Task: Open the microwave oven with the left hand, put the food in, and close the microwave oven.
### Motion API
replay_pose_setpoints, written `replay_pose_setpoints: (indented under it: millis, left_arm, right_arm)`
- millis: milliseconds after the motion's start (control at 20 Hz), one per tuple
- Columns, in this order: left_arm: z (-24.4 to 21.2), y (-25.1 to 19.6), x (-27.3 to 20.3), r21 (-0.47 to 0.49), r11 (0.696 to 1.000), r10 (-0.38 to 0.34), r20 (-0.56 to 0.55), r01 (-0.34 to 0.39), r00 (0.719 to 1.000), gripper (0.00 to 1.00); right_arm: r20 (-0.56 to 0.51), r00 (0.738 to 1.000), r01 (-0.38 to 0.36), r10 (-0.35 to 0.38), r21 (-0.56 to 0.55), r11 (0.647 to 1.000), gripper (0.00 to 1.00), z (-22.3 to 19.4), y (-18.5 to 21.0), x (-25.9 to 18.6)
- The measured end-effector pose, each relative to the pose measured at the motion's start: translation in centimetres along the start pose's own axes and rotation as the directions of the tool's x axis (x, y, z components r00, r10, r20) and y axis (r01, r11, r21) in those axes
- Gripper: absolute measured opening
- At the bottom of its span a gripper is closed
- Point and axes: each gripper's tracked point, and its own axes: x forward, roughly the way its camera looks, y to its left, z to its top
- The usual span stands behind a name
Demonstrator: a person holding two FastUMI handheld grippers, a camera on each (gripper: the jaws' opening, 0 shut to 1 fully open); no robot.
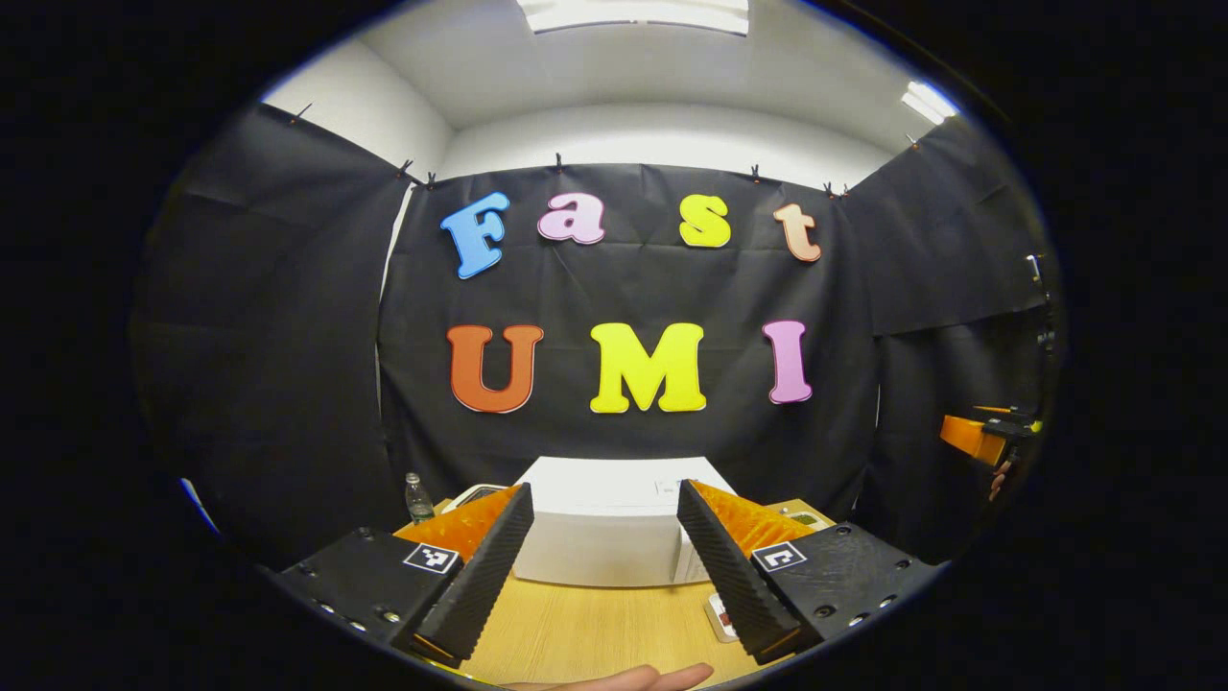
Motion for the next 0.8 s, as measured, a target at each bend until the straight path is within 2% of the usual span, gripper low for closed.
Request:
replay_pose_setpoints:
  millis: [400, 700, 800]
  left_arm:
    - [-5.4, -3.1, 5.4, -0.047, 0.998, -0.035, -0.087, 0.031, 0.996, 0.94]
    - [-11.3, -5.6, 9.9, -0.070, 0.996, -0.073, -0.169, 0.062, 0.983, 0.93]
    - [-13.6, -6.2, 11.8, -0.079, 0.994, -0.083, -0.179, 0.069, 0.980, 0.93]
  right_arm:
    - [0.008, 1.000, -0.009, 0.009, -0.017, 1.000, 1.00, -1.0, -1.5, 0.0]
    - [0.071, 0.997, -0.002, 0.006, -0.052, 0.999, 1.00, -0.5, -2.2, 0.3]
    - [0.070, 0.997, -0.022, 0.024, -0.026, 0.999, 1.00, -1.0, -1.8, 0.3]
